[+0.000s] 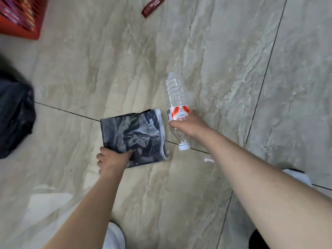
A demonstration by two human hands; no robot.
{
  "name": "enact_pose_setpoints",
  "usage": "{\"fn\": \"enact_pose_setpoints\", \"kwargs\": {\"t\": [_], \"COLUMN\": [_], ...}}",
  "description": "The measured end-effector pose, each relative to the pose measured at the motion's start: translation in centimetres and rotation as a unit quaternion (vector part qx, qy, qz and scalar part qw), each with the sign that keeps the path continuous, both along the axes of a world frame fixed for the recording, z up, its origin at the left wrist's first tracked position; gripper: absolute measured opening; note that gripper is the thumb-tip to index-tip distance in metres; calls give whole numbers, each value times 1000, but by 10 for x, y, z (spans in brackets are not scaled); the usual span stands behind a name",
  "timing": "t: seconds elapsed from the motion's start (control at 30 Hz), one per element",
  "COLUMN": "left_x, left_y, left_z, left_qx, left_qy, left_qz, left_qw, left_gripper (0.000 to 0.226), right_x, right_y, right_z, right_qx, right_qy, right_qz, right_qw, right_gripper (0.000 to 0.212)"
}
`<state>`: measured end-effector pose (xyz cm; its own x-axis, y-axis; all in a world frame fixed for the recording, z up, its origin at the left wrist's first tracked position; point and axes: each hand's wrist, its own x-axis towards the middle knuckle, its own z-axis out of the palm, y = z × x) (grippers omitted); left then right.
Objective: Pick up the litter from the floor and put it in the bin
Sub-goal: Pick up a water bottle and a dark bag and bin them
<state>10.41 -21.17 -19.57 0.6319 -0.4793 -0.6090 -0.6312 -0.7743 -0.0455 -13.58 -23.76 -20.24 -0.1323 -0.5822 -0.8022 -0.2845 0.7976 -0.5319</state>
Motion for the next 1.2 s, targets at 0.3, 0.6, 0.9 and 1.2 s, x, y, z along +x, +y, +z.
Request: {"fn": "enact_pose_setpoints", "kwargs": {"t": [0.3, 0.6, 0.9, 1.2], "left_x": [-2, -76, -259, -481], "left_y": [14, -6, -94, -182], "left_z": [-17, 114, 255, 355], "left_qx": [-40, -86, -40, -50], "left_qy": [188, 305, 334, 348], "left_qz": [195, 168, 58, -7], "left_qw": [962, 933, 940, 936], "left_gripper": [48, 24, 22, 11], "right_x": [7, -86, -261, -462], "right_y": [4, -21, -87, -126], "right_z": [13, 133, 290, 400], "right_qx": [33, 48, 10, -12], "right_qy": [58, 109, 150, 180], "right_qz": [-2, -66, -87, -102], "right_qw": [998, 991, 985, 978], "right_gripper": [81, 84, 83, 76]}}
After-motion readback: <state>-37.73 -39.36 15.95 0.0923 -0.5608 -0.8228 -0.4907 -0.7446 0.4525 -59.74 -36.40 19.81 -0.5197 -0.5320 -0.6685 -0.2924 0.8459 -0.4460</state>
